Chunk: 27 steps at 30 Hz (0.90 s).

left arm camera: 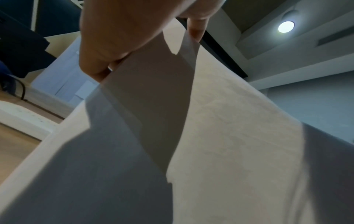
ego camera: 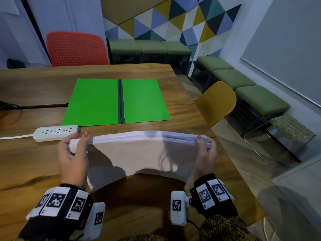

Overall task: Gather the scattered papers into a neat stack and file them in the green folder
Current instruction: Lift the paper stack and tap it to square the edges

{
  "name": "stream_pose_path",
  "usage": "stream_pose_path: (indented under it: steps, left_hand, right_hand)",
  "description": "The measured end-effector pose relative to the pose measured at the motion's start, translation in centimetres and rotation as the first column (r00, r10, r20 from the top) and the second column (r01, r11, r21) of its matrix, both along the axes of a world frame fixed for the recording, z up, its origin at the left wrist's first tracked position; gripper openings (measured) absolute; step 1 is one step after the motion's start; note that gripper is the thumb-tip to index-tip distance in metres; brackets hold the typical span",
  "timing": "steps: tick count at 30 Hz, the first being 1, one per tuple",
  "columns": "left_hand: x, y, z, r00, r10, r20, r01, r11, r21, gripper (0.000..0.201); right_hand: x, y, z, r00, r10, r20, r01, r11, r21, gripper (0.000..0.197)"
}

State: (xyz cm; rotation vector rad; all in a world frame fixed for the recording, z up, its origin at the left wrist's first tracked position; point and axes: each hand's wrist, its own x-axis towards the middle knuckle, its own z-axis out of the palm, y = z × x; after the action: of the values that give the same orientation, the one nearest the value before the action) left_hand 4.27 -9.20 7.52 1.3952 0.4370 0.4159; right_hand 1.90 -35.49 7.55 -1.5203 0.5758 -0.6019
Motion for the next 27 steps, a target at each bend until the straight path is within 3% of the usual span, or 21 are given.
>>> stream_pose_path:
  steps: [4, 8, 11, 17, 27]
  left_hand:
    - [-0.15, -0.26, 0.18, 1.0, 0.001, 0.004, -0.001, 1.0, 0.0, 0.03]
    - [-0.02, -0.09, 0.12, 1.0, 0.012, -0.019, -0.012, 1.0, 0.014, 0.031]
    - [0.06, -0.15, -0.05, 0.998, 0.038, -0.047, -0.038, 0.999, 0.003, 0.035]
    - [-0.12, 0.05, 0.23, 0.998, 0.038, -0.044, -0.038, 0.999, -0.018, 0.026]
    - [-0.18, -0.04, 0.47, 0.997, 0.033, -0.068, -0.036, 0.999, -0.041, 0.012]
  right_hand:
    - [0.07, 0.07, -0.3, 0.998, -0.059, -0.035, 0.06, 0.998, 0.02, 0.024]
    - [0.21, -0.09, -0.16, 0.998, -0.059, -0.007, 0.059, 0.998, 0.027, 0.027]
    - [0.21, -0.07, -0.4, 0.997, -0.075, -0.034, 0.076, 0.996, 0.04, 0.013]
    - [0.54, -0.32, 0.12, 0.997, -0.071, 0.016, 0.07, 0.996, 0.061, 0.013]
    - [0.46, -0.2, 0.07, 0.998, -0.058, -0.022, 0.058, 0.998, 0.01, 0.013]
